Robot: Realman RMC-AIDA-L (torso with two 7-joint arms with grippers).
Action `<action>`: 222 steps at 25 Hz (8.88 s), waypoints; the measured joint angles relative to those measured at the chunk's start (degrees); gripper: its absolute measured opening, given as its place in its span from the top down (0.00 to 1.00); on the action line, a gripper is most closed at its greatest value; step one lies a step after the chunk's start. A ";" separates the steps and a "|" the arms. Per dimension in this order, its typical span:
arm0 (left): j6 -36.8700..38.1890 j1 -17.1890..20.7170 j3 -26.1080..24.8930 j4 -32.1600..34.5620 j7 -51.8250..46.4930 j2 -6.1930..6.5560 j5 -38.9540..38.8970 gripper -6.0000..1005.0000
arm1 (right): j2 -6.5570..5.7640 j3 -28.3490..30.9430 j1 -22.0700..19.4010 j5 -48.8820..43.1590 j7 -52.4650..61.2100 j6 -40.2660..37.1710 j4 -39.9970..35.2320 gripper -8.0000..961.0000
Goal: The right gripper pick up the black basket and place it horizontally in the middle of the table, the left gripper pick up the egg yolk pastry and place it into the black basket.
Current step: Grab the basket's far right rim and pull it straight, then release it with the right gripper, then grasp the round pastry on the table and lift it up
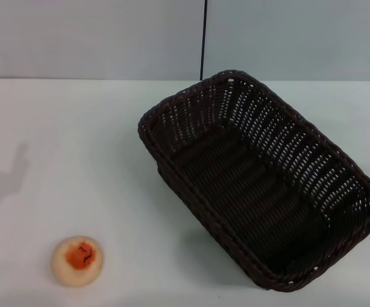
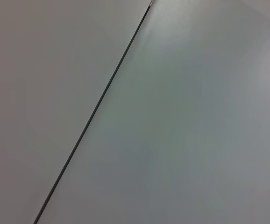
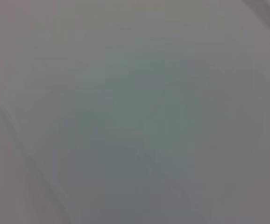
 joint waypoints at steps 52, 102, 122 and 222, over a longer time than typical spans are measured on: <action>-0.97 0.94 0.03 -0.29 -0.96 -0.36 -0.02 0.32 | -4.40 -28.60 21.58 -61.25 33.61 -10.62 -17.47 0.31; -2.23 -0.35 -2.20 -0.64 -1.93 -0.23 0.29 0.32 | -7.13 -24.53 19.88 -38.46 23.26 -16.22 -27.49 0.78; -2.78 0.12 -2.16 -1.01 -2.44 -0.38 0.33 0.32 | -6.72 -31.42 22.09 -40.30 6.61 -17.37 -26.71 0.74; -14.40 5.06 43.99 18.32 -3.36 0.14 2.02 0.92 | -0.60 5.23 0.73 16.13 -28.35 4.11 12.01 0.61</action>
